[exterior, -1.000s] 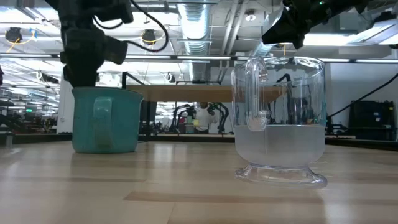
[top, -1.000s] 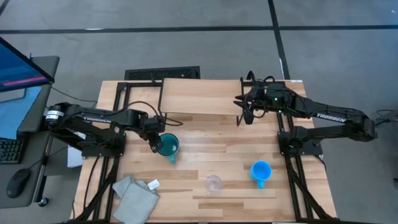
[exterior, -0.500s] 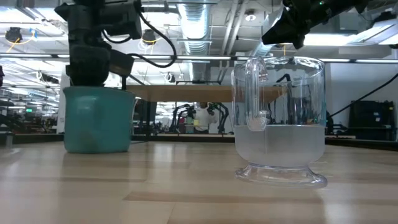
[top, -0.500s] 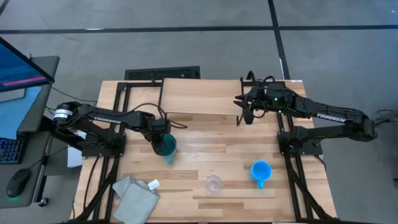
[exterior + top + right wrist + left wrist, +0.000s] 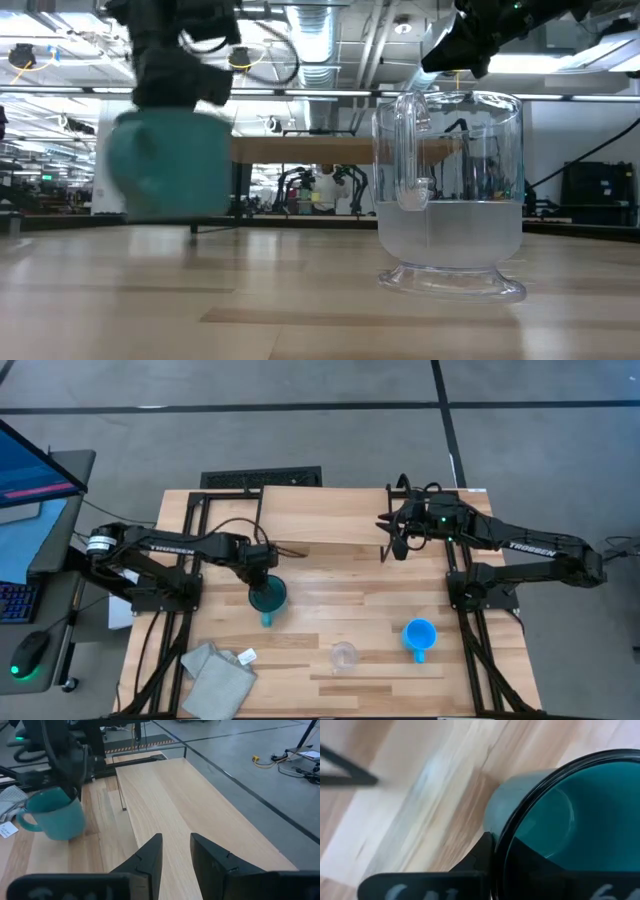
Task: Stack small to large cups/mugs on shelf
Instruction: Put the dark blue mug on the shelf
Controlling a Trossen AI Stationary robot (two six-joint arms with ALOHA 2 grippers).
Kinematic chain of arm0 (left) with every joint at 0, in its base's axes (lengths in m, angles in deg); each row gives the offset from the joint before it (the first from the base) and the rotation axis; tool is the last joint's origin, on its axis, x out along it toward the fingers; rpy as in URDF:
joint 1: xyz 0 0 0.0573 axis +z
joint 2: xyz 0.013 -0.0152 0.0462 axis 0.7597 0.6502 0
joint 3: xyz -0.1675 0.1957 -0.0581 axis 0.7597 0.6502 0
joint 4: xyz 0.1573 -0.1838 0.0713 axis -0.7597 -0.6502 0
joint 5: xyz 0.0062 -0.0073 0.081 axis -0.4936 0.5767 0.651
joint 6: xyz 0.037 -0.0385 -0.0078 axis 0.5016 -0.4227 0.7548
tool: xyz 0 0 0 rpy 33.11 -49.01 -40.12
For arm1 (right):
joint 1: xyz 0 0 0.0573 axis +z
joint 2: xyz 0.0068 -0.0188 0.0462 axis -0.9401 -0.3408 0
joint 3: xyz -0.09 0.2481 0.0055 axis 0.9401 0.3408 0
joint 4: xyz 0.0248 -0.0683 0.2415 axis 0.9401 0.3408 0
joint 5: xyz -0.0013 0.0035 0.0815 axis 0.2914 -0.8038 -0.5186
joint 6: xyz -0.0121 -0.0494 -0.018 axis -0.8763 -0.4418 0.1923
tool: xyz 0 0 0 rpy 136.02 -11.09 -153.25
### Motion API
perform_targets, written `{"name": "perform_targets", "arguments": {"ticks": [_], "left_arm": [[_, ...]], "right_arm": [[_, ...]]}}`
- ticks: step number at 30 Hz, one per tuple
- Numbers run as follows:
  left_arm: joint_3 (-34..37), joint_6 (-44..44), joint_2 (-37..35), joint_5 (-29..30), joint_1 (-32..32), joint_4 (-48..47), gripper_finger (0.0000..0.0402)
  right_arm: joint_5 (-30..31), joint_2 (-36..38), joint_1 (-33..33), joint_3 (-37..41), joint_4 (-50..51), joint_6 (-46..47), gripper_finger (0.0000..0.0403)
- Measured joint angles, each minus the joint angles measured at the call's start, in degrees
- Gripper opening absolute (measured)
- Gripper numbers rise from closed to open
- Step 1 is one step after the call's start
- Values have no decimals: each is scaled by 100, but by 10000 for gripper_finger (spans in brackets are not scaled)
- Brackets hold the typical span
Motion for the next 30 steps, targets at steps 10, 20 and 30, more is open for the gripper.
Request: {"name": "perform_targets", "arguments": {"ticks": [10, 20, 30], "left_arm": [[-2005, 739, -1, 9, 428, -1037, 11], [-4051, 2090, 572, 783, 1201, -2475, 11], [-5830, 3676, 1906, 497, 2312, -3330, 11]], "right_arm": [[0, 0, 0, 0, 0, -6, 122], [0, 0, 0, 0, 4, -4, 122], [-4, 0, 4, 0, 139, 33, 122]]}}
